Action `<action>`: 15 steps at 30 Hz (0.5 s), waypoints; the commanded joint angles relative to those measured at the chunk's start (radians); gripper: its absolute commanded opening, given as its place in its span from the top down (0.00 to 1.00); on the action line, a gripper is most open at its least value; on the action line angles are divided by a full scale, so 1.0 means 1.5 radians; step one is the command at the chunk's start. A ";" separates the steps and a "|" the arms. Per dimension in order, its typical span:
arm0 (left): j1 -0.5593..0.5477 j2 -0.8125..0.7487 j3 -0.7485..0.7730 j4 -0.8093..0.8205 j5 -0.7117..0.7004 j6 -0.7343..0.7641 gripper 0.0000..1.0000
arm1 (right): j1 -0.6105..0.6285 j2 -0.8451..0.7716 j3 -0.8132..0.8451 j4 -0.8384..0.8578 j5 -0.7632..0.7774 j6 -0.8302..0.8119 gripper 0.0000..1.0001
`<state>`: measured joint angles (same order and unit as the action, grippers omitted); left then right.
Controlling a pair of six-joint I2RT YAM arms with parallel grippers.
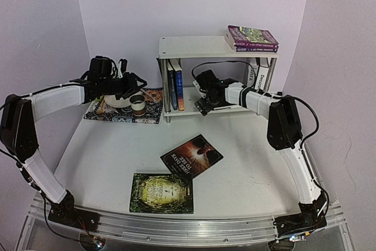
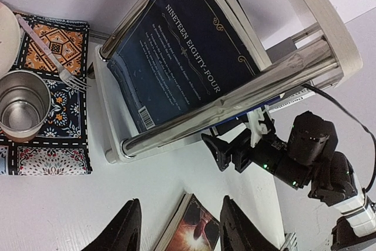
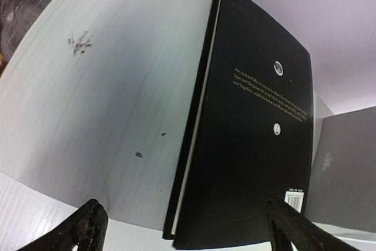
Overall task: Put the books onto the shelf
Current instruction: Adjust the book on the shelf.
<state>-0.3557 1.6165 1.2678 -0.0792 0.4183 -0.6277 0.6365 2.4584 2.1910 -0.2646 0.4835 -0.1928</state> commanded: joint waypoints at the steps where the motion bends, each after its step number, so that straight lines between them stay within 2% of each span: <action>1: -0.005 -0.037 0.001 0.007 0.000 0.007 0.54 | -0.047 -0.030 0.027 -0.059 -0.105 0.135 0.02; 5: -0.005 -0.035 0.002 0.007 0.001 0.006 0.54 | -0.074 0.017 0.075 -0.105 -0.133 0.221 0.02; 8: -0.005 -0.035 0.002 0.007 0.001 0.007 0.54 | -0.090 0.024 0.060 -0.127 -0.171 0.291 0.03; 9: -0.006 -0.034 0.002 0.007 0.000 0.006 0.54 | -0.092 0.023 0.048 -0.132 -0.183 0.310 0.08; 13: -0.007 -0.029 0.005 0.007 0.000 0.005 0.53 | -0.091 0.003 -0.027 -0.164 -0.220 0.381 0.42; 15: -0.009 -0.025 0.006 0.007 -0.002 0.007 0.53 | -0.088 -0.016 -0.092 -0.164 -0.229 0.407 0.53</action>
<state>-0.3614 1.6165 1.2675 -0.0792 0.4171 -0.6277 0.4953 2.4504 2.2105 -0.3569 0.2028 0.2626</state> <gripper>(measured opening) 0.467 0.566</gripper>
